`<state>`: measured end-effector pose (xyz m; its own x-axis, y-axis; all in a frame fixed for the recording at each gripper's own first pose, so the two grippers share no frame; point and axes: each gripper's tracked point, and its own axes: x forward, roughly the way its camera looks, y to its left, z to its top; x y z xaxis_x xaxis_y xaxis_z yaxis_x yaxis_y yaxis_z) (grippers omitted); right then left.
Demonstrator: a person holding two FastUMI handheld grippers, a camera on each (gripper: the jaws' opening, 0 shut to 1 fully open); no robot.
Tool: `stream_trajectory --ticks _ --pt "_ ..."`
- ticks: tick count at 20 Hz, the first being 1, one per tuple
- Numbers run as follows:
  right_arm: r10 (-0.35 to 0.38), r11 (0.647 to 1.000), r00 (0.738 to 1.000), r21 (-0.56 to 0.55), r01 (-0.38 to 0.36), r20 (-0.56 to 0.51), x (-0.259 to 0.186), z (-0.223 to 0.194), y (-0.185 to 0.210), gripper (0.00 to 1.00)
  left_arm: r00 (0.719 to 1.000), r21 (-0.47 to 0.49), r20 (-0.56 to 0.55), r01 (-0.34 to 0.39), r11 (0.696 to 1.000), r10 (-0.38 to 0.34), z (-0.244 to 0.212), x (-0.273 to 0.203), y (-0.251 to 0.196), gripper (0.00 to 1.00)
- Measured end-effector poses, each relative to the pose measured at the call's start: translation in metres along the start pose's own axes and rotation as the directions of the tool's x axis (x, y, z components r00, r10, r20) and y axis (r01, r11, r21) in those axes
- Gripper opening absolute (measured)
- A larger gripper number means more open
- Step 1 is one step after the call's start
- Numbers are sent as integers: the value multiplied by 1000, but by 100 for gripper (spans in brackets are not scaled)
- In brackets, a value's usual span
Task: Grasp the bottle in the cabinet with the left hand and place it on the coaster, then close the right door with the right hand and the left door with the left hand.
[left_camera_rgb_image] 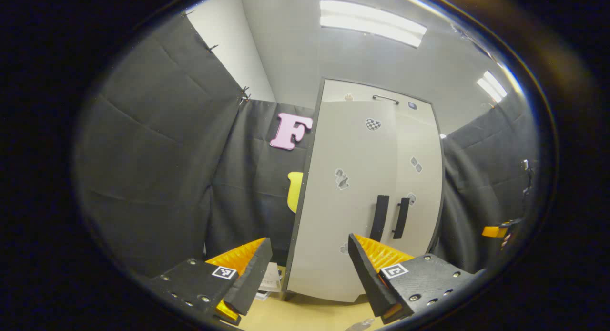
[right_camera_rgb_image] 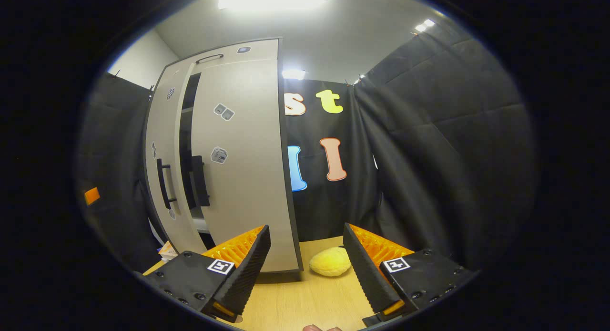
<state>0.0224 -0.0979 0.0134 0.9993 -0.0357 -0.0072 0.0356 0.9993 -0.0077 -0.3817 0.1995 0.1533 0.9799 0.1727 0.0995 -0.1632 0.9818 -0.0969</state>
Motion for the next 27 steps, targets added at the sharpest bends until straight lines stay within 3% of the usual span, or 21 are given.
stream_trajectory --ticks 8,9,10,16,17,19,21,22,26,27 --pt "-17 1000 1000 -11 17 -5 -12 -6 -3 97 999 17 -31 33 999 -33 -10 9 -12 99" --pt "-17 1000 1000 -6 17 -9 -13 -7 -3 97 999 33 -35 34 999 -33 -11 7 -13 87" --pt "-18 1000 1000 0 18 -12 -11 -7 -2 97 999 48 -45 34 998 -31 -13 2 -12 93" --pt "2 1000 1000 11 -2 -15 -4 -8 2 97 997 73 -73 24 997 -19 -23 -10 -6 93" --pt "4 1000 1000 6 -3 -13 -4 -9 2 98 997 64 -78 25 998 -20 -24 -12 -6 99" --pt "8 1000 1000 -1 -8 -17 -4 -9 3 98 997 65 -81 15 998 -9 -25 -18 -4 93" --pt "19 1000 1000 -2 -19 -17 -6 -7 7 97 997 67 -83 -1 998 7 -26 -23 2 93" --pt "21 1000 1000 -3 -21 -12 -5 -5 7 97 996 68 -89 -5 998 11 -28 -23 4 99" --pt "34 999 999 -4 -34 -16 -3 -4 12 97 995 110 -93 -30 993 40 -30 -31 10 93" --pt "39 999 999 -6 -39 -21 -2 -6 13 97 994 122 -99 -32 992 44 -32 -33 11 99"
